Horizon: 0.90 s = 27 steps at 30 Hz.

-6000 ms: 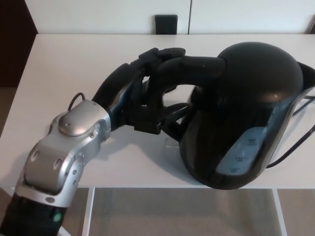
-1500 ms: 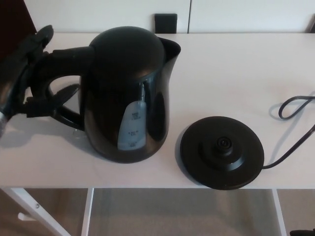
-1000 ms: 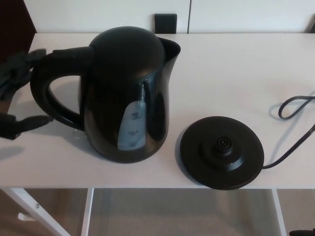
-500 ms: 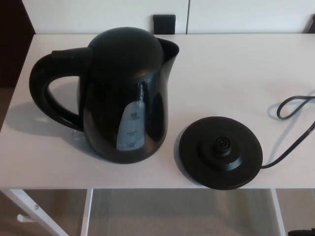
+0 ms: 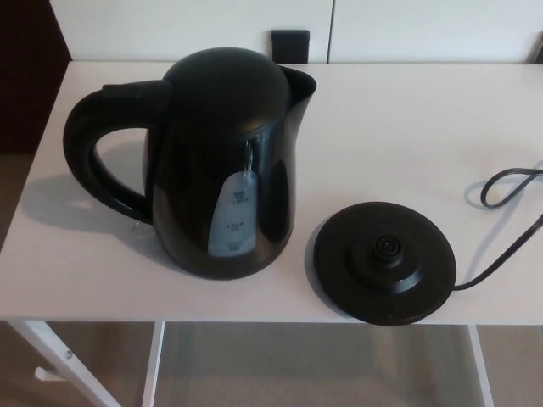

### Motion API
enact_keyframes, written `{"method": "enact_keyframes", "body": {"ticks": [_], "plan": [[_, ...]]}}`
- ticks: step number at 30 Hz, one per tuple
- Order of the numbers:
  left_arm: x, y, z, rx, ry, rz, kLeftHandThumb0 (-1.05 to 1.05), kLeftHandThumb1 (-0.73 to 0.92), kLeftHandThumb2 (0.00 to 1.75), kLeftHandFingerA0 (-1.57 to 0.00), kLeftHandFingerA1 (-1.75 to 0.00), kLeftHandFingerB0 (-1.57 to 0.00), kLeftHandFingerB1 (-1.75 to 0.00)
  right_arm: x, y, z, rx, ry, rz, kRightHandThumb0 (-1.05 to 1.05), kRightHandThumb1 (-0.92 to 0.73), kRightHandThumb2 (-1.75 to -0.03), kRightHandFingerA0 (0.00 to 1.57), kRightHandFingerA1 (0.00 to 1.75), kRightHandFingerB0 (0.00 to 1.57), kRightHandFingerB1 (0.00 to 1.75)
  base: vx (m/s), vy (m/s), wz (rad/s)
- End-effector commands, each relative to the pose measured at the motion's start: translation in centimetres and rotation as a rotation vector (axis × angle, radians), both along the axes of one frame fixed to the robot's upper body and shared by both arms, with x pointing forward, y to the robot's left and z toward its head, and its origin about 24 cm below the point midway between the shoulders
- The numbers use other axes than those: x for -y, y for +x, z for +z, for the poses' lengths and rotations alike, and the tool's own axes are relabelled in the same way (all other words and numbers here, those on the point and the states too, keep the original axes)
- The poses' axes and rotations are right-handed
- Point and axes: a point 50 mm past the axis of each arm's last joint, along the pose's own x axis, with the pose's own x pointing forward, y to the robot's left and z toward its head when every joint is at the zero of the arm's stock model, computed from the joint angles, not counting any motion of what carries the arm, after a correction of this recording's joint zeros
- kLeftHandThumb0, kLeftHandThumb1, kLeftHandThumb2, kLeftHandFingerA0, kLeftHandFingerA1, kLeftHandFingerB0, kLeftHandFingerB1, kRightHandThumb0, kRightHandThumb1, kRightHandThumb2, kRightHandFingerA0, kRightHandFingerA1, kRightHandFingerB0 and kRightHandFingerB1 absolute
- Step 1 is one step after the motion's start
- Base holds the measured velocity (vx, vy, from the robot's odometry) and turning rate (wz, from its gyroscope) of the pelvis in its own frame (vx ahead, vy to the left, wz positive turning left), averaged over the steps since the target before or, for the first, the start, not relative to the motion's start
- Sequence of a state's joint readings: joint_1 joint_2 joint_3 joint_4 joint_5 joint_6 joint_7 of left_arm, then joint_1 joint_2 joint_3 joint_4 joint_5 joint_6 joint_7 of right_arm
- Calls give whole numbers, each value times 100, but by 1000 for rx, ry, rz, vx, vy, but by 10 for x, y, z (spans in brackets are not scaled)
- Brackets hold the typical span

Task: The robot walk towards a table in front and uses its left hand to pick up the pot from the base and places it on the table

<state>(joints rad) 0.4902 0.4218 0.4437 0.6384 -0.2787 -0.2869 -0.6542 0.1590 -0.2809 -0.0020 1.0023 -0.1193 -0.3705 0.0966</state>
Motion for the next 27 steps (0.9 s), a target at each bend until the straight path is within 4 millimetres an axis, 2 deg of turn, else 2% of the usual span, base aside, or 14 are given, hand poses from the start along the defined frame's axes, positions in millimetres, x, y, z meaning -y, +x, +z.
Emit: {"method": "enact_keyframes", "body": {"ticks": [1, 2, 3, 4, 8, 11, 13, 14, 18, 19, 20, 21, 23, 27], "plan": [[37, -10, -38, -110, 11, -111, -85, 60, 90, 0, 0, 0, 0, 6, -10, 0, -7, -33, -16, -33, -65, -59, 64, 46, 50, 40, 0, 0, 0], [48, -8, -48, -147, -12, -159, -85, 60, 90, 0, 0, 0, 0, 6, -10, -1, -5, -37, -17, -33, -65, -59, 64, 46, 50, 40, 0, 0, 0], [58, -1, -54, -164, 15, -201, -90, 62, 98, 0, -5, 0, -4, 4, -9, -1, -1, -42, -9, -32, -65, -59, 64, 46, 50, 40, 0, 0, 0], [62, 5, -58, -173, 16, -194, -89, 62, 97, 0, -5, 0, -4, 2, -9, -2, 0, -39, -13, -32, -66, -59, 62, 45, 49, 40, 0, 0, 0], [62, 8, -63, -183, 2, -157, -89, 62, 97, 0, -5, 0, -4, -1, -11, -3, -3, -34, -26, -32, -66, -59, 62, 45, 49, 40, 0, 0, 0], [69, 21, -80, -200, 31, -31, -87, 62, 96, 0, -8, 0, -5, 2, -23, -3, -3, -17, -46, -41, -67, -59, 52, 41, 41, 36, 0, 0, 0], [70, 22, -82, -208, 43, -25, -87, 62, 96, 0, -8, 0, -5, 2, -25, -3, -3, -15, -46, -41, -67, -59, 52, 41, 41, 36, 0, 0, 0], [71, 25, -84, -219, 72, -42, -80, 53, 91, 0, -13, 0, -9, 0, -23, -4, -3, -16, -37, -58, -71, -62, 37, 35, 30, 31, 0, 0, 0], [73, 30, -86, -235, 119, -67, -80, 53, 91, 0, -13, 0, -9, -3, -21, -5, -2, -18, -25, -58, -71, -62, 37, 35, 30, 31, 0, 0, 0], [77, 29, -87, -263, 239, -197, -78, 50, 90, 0, -15, 0, -10, -3, -15, -3, 29, -9, -52, -64, -58, -85, 25, 45, 19, 41, 0, 0, 0], [78, 28, -88, -270, 288, -255, -78, 50, 90, 0, -15, 0, -10, -2, -13, -2, 42, -6, -64, -64, -58, -85, 25, 45, 19, 41, 0, 0, 0], [78, 28, -88, -277, 297, -269, -78, 50, 90, 0, -17, 0, -10, -2, -12, -1, 55, -6, -71, -58, -72, -61, 31, 34, 23, 30, 0, 0, 0], [76, 26, -87, -288, 290, -280, -79, 50, 91, 0, -21, 0, -11, -1, -11, -1, 58, -7, -80, -58, -73, -62, 30, 33, 22, 29, 0, 0, 0], [74, 26, -83, -246, 268, -252, -78, 50, 89, 0, -19, 0, -11, 0, -8, 1, 82, -6, -81, -57, -74, -63, 26, 33, 21, 29, 0, 0, 0]]}}
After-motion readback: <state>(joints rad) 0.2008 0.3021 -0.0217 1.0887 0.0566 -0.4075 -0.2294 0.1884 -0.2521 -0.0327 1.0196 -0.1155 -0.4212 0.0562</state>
